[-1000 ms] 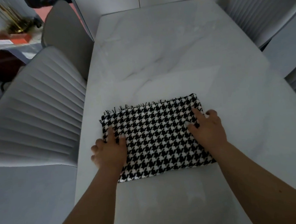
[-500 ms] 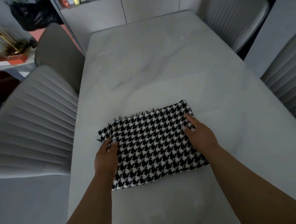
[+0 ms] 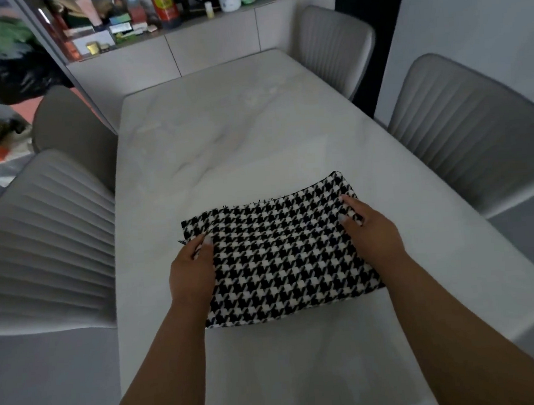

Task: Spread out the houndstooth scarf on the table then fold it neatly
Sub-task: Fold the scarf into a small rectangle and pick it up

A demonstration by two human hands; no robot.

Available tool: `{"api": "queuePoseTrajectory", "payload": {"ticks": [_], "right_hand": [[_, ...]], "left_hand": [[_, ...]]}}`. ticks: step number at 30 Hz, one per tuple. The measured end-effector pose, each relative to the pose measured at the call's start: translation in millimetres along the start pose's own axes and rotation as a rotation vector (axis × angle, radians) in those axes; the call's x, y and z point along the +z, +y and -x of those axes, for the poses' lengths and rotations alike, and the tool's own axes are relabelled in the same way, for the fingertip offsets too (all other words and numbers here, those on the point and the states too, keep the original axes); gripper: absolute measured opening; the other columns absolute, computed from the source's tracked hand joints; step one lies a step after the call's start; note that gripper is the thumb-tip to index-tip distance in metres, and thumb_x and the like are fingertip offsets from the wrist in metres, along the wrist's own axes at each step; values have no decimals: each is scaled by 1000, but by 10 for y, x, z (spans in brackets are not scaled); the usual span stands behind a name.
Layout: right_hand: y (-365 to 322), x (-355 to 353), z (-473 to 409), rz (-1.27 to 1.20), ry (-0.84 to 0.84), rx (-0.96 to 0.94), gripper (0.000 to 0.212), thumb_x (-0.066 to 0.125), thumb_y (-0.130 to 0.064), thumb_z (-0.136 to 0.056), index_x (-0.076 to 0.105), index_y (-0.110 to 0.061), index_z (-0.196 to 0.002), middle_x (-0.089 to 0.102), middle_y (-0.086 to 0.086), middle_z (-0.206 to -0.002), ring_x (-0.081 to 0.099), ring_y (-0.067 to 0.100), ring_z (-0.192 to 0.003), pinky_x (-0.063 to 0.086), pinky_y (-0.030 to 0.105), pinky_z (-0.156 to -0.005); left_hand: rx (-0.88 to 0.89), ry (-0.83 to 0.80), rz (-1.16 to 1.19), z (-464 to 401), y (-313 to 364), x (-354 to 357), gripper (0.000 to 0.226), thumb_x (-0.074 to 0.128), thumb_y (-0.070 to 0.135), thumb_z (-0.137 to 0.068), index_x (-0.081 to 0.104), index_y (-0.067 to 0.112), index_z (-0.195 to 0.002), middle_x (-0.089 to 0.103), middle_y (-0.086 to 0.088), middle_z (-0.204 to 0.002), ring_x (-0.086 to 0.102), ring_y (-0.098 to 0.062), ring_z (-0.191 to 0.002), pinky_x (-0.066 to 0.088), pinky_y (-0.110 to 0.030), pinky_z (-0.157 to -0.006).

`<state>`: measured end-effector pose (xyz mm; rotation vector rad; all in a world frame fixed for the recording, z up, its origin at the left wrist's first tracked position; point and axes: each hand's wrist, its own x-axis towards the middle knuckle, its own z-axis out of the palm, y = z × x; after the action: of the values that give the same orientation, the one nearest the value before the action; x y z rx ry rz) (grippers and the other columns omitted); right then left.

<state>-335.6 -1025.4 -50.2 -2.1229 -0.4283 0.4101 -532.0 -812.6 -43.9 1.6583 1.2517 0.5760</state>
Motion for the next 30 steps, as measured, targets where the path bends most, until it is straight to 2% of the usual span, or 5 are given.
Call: {"api": "queuePoseTrajectory", "payload": {"ticks": [11, 15, 18, 23, 30], "right_hand": [[32, -1150, 1050, 26, 269, 87, 43, 47, -43, -96, 41, -45, -138, 47, -8, -143, 50, 17, -124, 36, 23, -86], [156, -1607, 1294, 42, 367, 136, 42, 47, -43, -96, 42, -47, -137, 45, -9, -145, 50, 18, -125, 37, 25, -88], [270, -1936, 1430, 34, 429, 172, 42, 46, -41, -96, 41, -46, -138, 46, -5, -144, 50, 21, -125, 39, 30, -98], [512, -2507, 1564, 25, 532, 203, 42, 45, -41, -97, 41, -44, -139, 46, -3, -144, 49, 21, -126, 38, 30, -98], [1133, -3693, 1635, 47, 641, 248, 41, 45, -38, -98, 43, -42, -139, 48, -1, -143, 50, 21, -125, 37, 26, -84]], "left_hand": [[190, -141, 51, 865, 609, 261, 40, 55, 43, -94, 61, 22, -127, 56, 0, -136, 50, -18, -126, 38, -33, -104], [240, -220, 76, 1164, 888, 565, 38, 56, 41, -94, 62, 20, -125, 59, 0, -132, 53, -17, -121, 38, -29, -98], [281, -279, 88, 1370, 1105, 821, 38, 56, 41, -94, 63, 20, -124, 60, 0, -131, 54, -17, -120, 38, -27, -95], [338, -357, 95, 1731, 1442, 1350, 38, 56, 41, -93, 63, 21, -124, 60, 1, -129, 52, -10, -112, 38, -26, -95], [379, -418, 68, 2509, 1902, 2511, 36, 56, 42, -93, 64, 23, -122, 61, 4, -127, 54, -10, -112, 37, -25, -96]]}}
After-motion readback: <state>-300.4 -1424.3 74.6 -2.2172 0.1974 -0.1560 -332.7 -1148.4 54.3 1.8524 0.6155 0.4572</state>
